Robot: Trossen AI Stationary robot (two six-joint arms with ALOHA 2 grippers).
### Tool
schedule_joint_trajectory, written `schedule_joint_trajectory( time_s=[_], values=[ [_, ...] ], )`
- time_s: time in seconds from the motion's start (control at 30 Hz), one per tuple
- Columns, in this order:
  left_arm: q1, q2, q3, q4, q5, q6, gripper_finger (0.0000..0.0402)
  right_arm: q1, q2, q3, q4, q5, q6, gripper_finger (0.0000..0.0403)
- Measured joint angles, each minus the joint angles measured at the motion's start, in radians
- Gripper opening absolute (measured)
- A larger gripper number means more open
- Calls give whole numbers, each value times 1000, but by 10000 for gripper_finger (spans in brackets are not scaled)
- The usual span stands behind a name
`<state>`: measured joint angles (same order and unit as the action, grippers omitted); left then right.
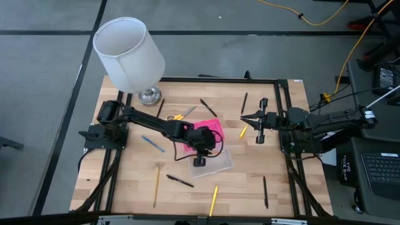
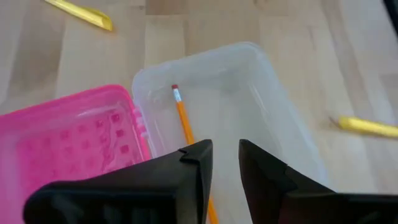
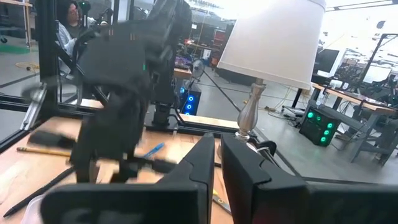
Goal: Pick & place school supplies into a supply box
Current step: Put the black pen into the pink supply box
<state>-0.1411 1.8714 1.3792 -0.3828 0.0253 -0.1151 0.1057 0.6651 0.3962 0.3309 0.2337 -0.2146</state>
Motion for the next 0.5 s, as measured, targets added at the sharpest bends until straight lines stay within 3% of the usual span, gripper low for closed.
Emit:
schedule_joint_trajectory(
  time_s=[0.2, 0.4, 0.5],
  values=[
    [-54, -114, 0, -155, -16, -22, 70, 0, 0, 0, 1, 0, 0, 35],
    [-141, -179, 0, -249, -137, 22, 63, 0, 0, 0, 1, 0, 0, 35],
    [-179, -197, 0, -288, -144, 22, 61, 0, 0, 0, 2, 0, 0, 35]
  ],
)
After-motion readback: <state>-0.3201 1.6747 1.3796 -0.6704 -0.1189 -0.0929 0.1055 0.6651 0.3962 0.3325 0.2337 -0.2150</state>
